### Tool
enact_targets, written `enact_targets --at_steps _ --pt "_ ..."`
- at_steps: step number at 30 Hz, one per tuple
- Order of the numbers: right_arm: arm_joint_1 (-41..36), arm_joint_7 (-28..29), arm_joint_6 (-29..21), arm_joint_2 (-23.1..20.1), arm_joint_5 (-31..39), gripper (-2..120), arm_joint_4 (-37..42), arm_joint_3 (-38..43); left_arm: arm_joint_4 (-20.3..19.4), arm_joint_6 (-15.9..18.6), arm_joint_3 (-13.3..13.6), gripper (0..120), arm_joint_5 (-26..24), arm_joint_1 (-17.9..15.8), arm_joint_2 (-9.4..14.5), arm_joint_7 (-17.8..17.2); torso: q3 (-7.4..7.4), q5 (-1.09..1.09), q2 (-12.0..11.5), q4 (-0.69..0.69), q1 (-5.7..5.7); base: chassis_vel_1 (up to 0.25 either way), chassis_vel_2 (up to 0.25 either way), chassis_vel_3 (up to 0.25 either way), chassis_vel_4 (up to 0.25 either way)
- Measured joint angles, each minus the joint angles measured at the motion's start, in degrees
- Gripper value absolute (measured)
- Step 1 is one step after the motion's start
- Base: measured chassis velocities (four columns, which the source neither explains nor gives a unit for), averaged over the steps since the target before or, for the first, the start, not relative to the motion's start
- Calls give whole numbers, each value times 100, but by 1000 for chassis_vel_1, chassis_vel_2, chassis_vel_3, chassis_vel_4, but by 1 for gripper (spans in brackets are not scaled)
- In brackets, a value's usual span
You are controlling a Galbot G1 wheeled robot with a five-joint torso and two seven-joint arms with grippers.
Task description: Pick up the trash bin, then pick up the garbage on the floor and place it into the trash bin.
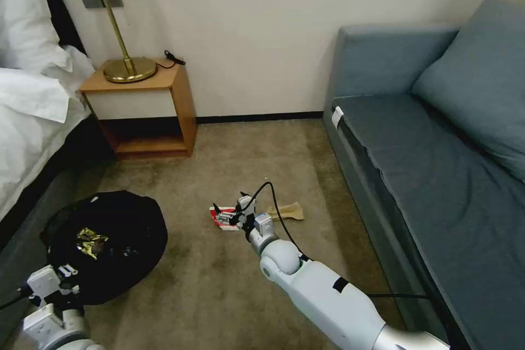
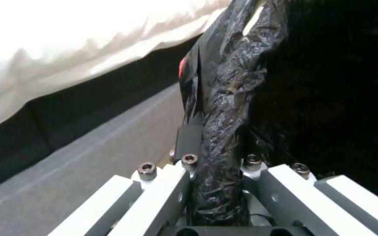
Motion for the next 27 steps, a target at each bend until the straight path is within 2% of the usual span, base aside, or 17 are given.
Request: enact_targets --at_steps 14,27 --pt "-137 -8 -17 -122 24 100 175 -82 -37 -29 30 3 102 77 -87 -16 0 -1 0 -1 0 -113 118 124 -114" --pt "-200 -67 -117 -112 -120 100 122 -163 -40 -74 -44 3 114 134 -99 -18 0 -2 0 -1 0 -73 68 72 -81"
